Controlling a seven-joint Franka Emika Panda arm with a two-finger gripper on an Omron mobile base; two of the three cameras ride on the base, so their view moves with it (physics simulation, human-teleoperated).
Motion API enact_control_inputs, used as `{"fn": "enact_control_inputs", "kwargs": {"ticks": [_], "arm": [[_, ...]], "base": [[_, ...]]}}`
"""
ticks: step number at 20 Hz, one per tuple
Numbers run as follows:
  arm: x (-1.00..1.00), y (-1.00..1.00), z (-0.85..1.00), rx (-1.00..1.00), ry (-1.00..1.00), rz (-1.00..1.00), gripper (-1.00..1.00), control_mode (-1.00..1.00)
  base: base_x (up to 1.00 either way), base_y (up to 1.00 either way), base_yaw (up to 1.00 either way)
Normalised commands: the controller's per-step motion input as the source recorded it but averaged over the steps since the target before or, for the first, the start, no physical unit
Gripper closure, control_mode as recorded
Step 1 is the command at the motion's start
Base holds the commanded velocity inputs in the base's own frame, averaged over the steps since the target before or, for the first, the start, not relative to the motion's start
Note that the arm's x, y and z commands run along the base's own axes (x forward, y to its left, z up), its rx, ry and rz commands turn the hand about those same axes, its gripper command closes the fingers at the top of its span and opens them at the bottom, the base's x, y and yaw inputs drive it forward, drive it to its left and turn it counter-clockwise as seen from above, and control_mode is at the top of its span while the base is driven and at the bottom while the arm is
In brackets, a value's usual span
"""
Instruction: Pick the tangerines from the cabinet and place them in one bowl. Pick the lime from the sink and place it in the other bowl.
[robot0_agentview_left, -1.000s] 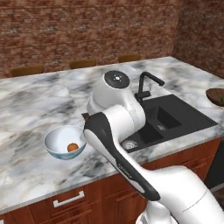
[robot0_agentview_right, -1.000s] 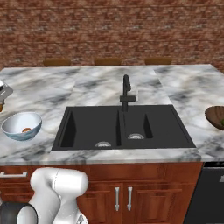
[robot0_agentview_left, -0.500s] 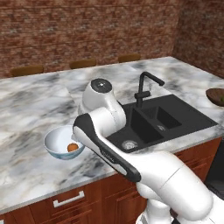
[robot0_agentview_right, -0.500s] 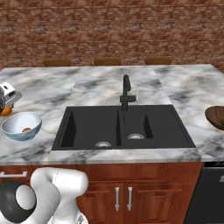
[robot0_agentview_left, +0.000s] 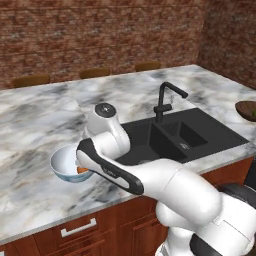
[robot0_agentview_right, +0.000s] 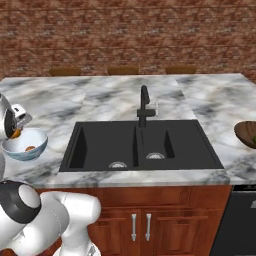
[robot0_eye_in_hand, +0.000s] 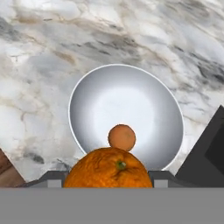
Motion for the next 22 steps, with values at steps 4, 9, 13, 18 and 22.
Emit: {"fn": "enact_control_inputs", "kwargs": {"ticks": [4, 9, 13, 18, 22], "arm": [[0.35, 0.44, -0.39, -0.01, 0.06, -0.04, 1.0, -1.0], [0.5, 0.38, -0.39, -0.06, 0.12, -0.01, 1.0, -1.0], [0.62, 0.31, -0.43, -0.04, 0.07, 0.0, 1.0, -1.0], [0.52, 0.32, -0.39, -0.01, 0.03, -0.02, 1.0, -1.0], [0.03, 0.05, -0.05, -0.03, 0.0, 0.0, 1.0, -1.0]], "base": [[0.0, 0.0, 0.0], [0.0, 0.0, 0.0], [0.0, 0.0, 0.0], [0.0, 0.0, 0.0], [0.0, 0.0, 0.0]]}}
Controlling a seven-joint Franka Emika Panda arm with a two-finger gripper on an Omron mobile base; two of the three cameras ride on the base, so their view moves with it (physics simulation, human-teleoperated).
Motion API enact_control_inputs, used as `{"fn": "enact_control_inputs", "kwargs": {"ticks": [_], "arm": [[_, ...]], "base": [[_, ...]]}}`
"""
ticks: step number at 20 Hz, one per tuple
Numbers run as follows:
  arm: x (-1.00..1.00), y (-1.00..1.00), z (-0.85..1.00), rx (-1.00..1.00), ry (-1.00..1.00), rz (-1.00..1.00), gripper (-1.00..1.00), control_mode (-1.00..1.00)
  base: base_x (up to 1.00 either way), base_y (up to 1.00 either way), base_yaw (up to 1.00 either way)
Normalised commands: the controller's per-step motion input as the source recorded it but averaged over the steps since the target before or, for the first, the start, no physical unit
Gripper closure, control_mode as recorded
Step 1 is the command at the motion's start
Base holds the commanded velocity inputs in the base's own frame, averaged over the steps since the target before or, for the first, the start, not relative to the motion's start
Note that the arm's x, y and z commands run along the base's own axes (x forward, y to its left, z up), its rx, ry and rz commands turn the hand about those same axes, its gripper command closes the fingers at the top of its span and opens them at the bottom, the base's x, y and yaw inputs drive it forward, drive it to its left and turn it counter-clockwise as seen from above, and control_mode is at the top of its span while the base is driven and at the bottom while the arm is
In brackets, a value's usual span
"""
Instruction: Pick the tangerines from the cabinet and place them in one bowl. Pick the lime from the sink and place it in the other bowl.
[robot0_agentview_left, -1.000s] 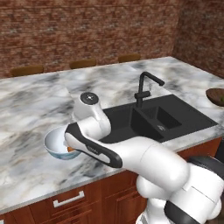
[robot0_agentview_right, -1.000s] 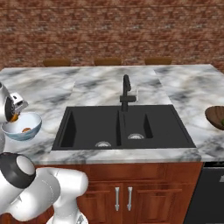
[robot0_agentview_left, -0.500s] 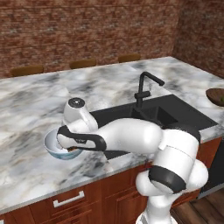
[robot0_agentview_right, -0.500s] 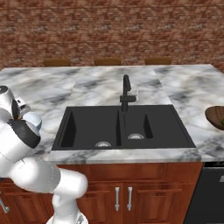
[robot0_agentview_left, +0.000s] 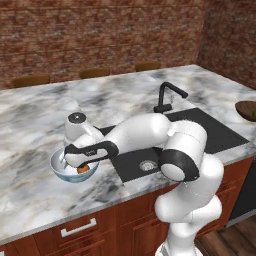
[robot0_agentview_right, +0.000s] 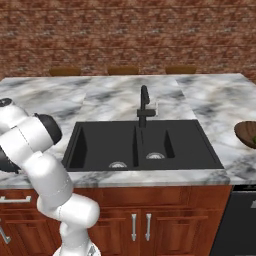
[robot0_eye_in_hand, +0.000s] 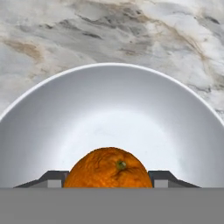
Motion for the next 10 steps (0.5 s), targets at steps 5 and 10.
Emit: {"fn": "enact_control_inputs", "kwargs": {"ticks": [5, 10], "arm": [[0.11, 0.04, -0.17, -0.02, 0.0, 0.0, 1.0, -1.0], [0.24, 0.04, -0.34, -0.03, 0.02, 0.0, 1.0, -1.0]], "base": [[0.0, 0.0, 0.0], [0.0, 0.0, 0.0]]}}
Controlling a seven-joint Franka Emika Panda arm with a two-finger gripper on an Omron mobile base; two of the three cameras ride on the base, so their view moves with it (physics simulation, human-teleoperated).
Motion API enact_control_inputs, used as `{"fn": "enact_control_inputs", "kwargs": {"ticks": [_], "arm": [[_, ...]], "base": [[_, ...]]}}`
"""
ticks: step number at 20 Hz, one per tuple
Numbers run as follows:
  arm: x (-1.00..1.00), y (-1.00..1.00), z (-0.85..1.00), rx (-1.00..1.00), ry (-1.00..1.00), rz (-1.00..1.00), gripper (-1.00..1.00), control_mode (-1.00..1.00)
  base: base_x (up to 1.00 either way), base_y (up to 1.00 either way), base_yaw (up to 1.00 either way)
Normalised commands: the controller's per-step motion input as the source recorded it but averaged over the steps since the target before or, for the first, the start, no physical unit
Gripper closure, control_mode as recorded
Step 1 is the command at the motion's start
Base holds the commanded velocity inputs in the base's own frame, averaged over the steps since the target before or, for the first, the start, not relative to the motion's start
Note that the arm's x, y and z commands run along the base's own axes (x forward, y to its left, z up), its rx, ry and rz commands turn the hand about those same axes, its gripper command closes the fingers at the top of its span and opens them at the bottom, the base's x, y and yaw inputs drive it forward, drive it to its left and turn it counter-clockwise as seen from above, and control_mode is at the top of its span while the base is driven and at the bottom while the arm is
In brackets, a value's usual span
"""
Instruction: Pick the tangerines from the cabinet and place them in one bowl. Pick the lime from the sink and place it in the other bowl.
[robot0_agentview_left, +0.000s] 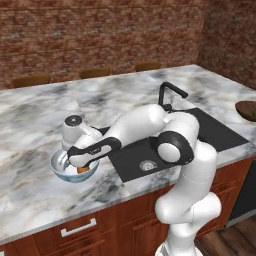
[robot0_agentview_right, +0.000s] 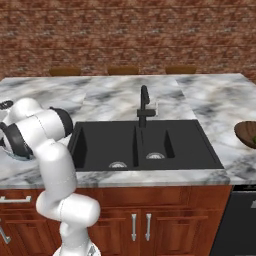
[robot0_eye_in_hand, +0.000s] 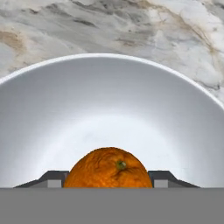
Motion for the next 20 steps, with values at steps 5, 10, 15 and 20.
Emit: {"fn": "enact_control_inputs", "kwargs": {"ticks": [5, 10, 15, 20], "arm": [[0.2, 0.1, -0.19, -0.02, 0.0, 0.0, 1.0, -1.0], [0.19, 0.11, -0.07, 0.0, 0.0, -0.02, -1.0, -1.0], [0.21, 0.0, 0.13, 0.03, 0.0, -0.06, -1.0, -1.0], [0.05, -0.08, 0.28, 0.03, 0.04, -0.12, -1.0, -1.0]], "base": [[0.0, 0.0, 0.0], [0.0, 0.0, 0.0], [0.0, 0.0, 0.0], [0.0, 0.0, 0.0]]}}
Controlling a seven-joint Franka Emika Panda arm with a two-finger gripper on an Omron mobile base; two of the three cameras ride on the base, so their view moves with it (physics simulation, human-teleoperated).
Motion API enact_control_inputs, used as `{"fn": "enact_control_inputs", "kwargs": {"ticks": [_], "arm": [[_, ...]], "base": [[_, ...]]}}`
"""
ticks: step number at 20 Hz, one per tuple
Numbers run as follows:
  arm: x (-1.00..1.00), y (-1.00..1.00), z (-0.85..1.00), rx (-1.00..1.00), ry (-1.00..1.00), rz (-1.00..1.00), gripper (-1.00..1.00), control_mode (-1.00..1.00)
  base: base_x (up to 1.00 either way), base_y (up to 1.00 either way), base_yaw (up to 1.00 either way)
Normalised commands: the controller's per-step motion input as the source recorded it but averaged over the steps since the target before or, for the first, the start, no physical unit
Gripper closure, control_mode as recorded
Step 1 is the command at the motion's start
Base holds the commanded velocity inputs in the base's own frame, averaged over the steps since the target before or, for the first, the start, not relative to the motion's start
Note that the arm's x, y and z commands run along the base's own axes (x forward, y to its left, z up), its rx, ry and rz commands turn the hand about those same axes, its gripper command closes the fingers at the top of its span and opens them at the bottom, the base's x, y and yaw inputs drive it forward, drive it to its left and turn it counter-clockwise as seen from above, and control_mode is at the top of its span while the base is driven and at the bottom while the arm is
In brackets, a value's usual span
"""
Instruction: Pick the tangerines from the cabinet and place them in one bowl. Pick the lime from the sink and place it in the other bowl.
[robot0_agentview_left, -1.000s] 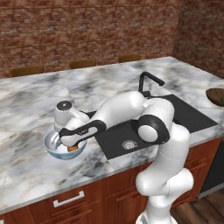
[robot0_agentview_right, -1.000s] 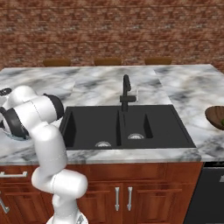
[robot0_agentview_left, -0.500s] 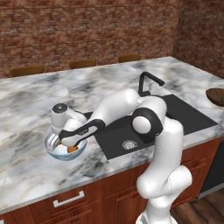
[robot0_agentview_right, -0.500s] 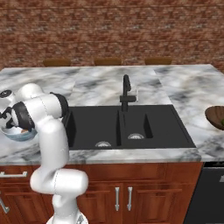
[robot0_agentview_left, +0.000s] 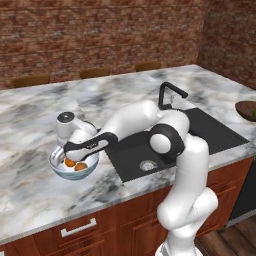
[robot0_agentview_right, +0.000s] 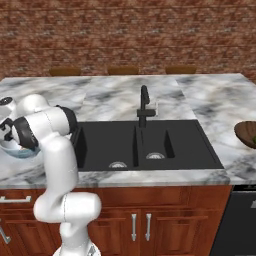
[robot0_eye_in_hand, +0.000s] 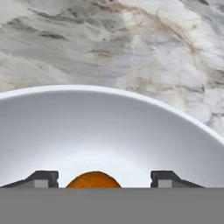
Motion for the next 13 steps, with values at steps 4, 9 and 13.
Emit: {"fn": "enact_control_inputs", "kwargs": {"ticks": [4, 9, 13], "arm": [[-0.01, -0.19, 0.44, 0.05, 0.07, -0.14, -1.0, -1.0], [-0.32, -0.57, 0.57, 0.11, 0.03, -0.15, -1.0, -1.0], [-0.58, -0.75, 0.09, 0.1, -0.02, -0.07, -1.0, -1.0]], "base": [[0.0, 0.0, 0.0], [0.0, 0.0, 0.0], [0.0, 0.0, 0.0]]}}
